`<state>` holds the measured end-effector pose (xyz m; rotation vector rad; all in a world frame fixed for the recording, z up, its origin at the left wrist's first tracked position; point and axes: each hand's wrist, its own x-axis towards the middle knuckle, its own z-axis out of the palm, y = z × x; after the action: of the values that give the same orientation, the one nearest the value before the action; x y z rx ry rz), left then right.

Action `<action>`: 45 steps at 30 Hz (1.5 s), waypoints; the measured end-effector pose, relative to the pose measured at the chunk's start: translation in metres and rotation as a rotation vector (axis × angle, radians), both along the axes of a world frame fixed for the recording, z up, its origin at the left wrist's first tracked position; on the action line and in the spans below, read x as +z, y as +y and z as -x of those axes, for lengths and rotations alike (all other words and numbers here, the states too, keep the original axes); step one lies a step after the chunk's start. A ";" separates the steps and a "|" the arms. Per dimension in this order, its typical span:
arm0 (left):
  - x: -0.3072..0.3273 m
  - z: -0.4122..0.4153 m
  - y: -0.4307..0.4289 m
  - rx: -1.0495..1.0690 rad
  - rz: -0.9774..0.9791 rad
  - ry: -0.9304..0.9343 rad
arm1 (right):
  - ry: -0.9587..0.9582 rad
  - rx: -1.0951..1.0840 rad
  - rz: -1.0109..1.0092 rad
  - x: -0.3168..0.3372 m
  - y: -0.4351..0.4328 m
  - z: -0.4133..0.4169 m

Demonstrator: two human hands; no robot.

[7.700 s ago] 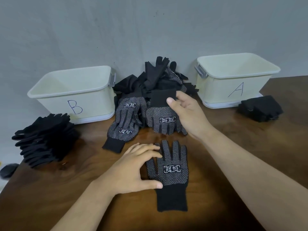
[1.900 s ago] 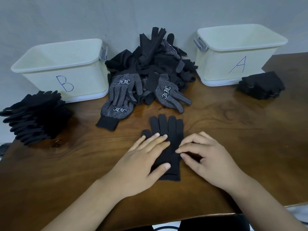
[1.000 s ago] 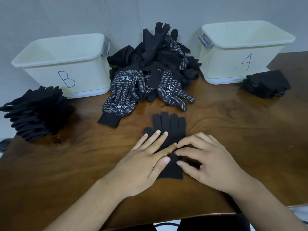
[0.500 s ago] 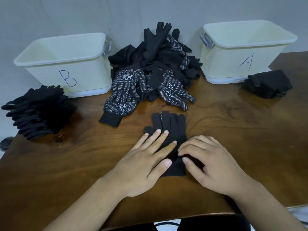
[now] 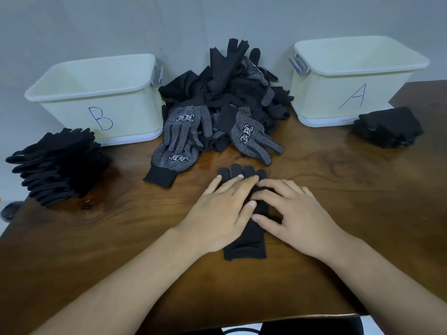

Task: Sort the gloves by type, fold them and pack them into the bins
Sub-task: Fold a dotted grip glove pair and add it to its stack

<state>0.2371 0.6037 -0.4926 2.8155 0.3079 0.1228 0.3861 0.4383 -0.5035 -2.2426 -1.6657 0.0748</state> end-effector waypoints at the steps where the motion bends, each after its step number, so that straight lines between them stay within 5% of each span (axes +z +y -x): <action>1: -0.001 -0.001 0.002 0.010 -0.012 0.031 | 0.007 -0.004 0.008 -0.001 -0.001 0.000; 6: 0.003 -0.013 0.019 0.057 0.109 0.082 | 0.016 -0.032 0.063 -0.001 0.000 0.000; 12: -0.001 -0.016 0.049 0.341 0.398 -0.260 | 0.102 -0.030 0.085 0.004 0.004 -0.006; 24: -0.008 -0.054 0.059 0.477 0.473 -0.391 | 0.089 -0.054 0.080 0.006 0.006 -0.001; 34: -0.010 -0.025 0.048 0.298 0.199 -0.434 | 0.133 -0.026 -0.038 0.006 -0.002 -0.001; 38: -0.003 0.020 0.032 0.128 0.233 -0.361 | 0.292 0.115 -0.304 0.006 -0.014 0.004; 45: -0.006 0.069 0.018 -0.035 0.232 -0.208 | 0.366 0.200 -0.261 0.000 -0.022 0.017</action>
<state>0.1681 0.6220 -0.4988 2.5507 0.2101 0.3459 0.3693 0.4165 -0.5031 -1.7464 -1.5876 0.2817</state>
